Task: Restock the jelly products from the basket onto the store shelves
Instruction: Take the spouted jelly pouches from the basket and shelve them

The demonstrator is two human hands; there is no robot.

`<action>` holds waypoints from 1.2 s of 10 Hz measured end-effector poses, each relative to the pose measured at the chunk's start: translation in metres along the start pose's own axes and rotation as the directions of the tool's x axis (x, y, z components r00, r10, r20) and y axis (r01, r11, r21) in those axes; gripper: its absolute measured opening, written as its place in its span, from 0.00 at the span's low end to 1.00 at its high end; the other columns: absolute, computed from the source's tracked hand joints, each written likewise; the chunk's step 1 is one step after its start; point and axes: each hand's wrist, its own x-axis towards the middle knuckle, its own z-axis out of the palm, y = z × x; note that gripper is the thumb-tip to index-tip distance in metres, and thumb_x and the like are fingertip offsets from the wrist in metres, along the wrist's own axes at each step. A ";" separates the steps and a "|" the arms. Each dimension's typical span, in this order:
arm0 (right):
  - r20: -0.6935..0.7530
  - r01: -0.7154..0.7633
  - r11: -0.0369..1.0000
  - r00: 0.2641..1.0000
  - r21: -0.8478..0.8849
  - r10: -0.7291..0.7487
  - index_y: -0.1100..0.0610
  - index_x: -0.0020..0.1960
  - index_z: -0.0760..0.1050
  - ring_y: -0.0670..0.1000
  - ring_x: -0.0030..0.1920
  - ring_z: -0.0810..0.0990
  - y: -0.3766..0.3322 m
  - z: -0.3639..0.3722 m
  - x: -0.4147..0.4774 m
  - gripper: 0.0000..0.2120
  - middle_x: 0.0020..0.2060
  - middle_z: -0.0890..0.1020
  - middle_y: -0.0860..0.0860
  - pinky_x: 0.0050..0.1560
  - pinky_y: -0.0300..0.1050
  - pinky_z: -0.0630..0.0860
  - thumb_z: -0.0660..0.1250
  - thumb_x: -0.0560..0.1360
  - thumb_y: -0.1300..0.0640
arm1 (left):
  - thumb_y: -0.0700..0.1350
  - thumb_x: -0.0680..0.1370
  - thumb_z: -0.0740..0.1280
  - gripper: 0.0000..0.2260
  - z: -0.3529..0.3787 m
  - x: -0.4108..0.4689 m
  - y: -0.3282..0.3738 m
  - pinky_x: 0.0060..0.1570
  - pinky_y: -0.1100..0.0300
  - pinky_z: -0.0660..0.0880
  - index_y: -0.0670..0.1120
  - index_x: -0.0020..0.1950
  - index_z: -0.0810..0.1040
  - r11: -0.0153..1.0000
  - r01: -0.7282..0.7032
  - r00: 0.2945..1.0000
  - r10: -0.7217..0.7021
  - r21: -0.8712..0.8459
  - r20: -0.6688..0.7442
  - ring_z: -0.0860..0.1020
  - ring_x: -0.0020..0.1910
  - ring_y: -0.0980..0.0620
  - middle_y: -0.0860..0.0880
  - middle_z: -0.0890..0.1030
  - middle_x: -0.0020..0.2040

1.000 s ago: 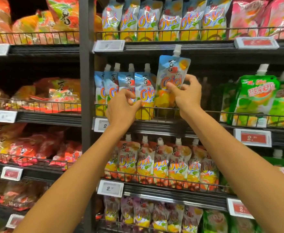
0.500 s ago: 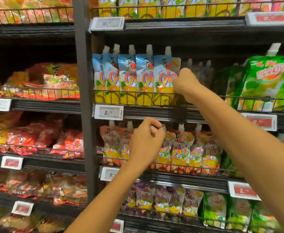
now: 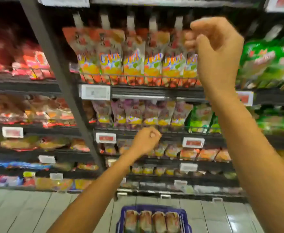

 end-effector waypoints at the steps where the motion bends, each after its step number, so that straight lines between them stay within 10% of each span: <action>1: 0.052 -0.419 0.906 0.905 -0.055 0.422 0.53 0.43 0.79 0.51 0.37 0.82 0.084 -0.016 -0.109 0.15 0.37 0.83 0.54 0.41 0.44 0.79 0.60 0.73 0.70 | 0.48 0.78 0.62 0.12 0.047 -0.011 -0.075 0.48 0.58 0.74 0.41 0.47 0.80 0.973 0.228 0.966 -0.231 0.036 0.114 0.78 0.48 0.45 0.43 0.81 0.47; 2: 0.044 -0.741 0.649 0.653 -0.173 0.756 0.56 0.41 0.79 0.42 0.31 0.78 0.162 -0.034 -0.226 0.14 0.31 0.81 0.50 0.35 0.35 0.75 0.61 0.78 0.71 | 0.49 0.80 0.63 0.09 0.096 -0.031 -0.157 0.47 0.63 0.73 0.47 0.44 0.77 0.906 0.416 0.885 -0.423 0.078 0.194 0.77 0.44 0.47 0.47 0.79 0.44; 3: -0.066 -0.889 0.301 0.343 -0.346 0.937 0.76 0.44 0.75 0.55 0.32 0.77 0.230 -0.050 -0.334 0.11 0.34 0.78 0.69 0.35 0.41 0.74 0.63 0.79 0.67 | 0.46 0.81 0.63 0.06 0.144 -0.055 -0.238 0.52 0.58 0.78 0.50 0.44 0.77 0.820 0.560 0.776 -0.569 0.117 0.273 0.80 0.48 0.46 0.45 0.81 0.47; 5: -0.076 -0.905 -0.107 -0.083 -0.411 0.994 0.54 0.44 0.76 0.44 0.37 0.78 0.331 -0.078 -0.516 0.07 0.40 0.79 0.50 0.40 0.39 0.77 0.65 0.77 0.64 | 0.46 0.80 0.63 0.12 0.240 -0.093 -0.372 0.50 0.48 0.71 0.38 0.43 0.79 0.679 0.720 0.617 -0.720 0.140 0.317 0.74 0.45 0.48 0.35 0.79 0.46; 8: -0.097 -0.794 -0.371 -0.373 -0.481 0.923 0.55 0.43 0.73 0.51 0.38 0.77 0.463 -0.084 -0.711 0.07 0.40 0.77 0.53 0.42 0.47 0.78 0.63 0.79 0.64 | 0.40 0.79 0.66 0.11 0.355 -0.115 -0.533 0.52 0.61 0.72 0.35 0.58 0.79 0.517 0.832 0.480 -0.852 0.201 0.208 0.79 0.58 0.39 0.38 0.82 0.56; 10: -0.222 -0.617 -0.385 -0.326 -0.686 0.919 0.62 0.48 0.77 0.62 0.48 0.83 0.503 -0.054 -0.803 0.18 0.44 0.82 0.62 0.47 0.51 0.78 0.74 0.71 0.48 | 0.52 0.76 0.71 0.35 0.408 -0.119 -0.618 0.65 0.52 0.69 0.39 0.75 0.58 0.291 0.954 0.289 -0.957 0.075 0.041 0.69 0.69 0.41 0.40 0.66 0.71; 12: -0.260 -0.353 -0.350 -0.277 -0.868 0.925 0.63 0.73 0.55 0.62 0.69 0.66 0.511 -0.030 -0.845 0.47 0.68 0.65 0.61 0.69 0.52 0.64 0.78 0.66 0.46 | 0.43 0.71 0.75 0.39 0.425 -0.118 -0.647 0.66 0.42 0.71 0.37 0.73 0.56 0.194 0.980 0.191 -0.979 -0.035 -0.077 0.66 0.69 0.35 0.35 0.61 0.71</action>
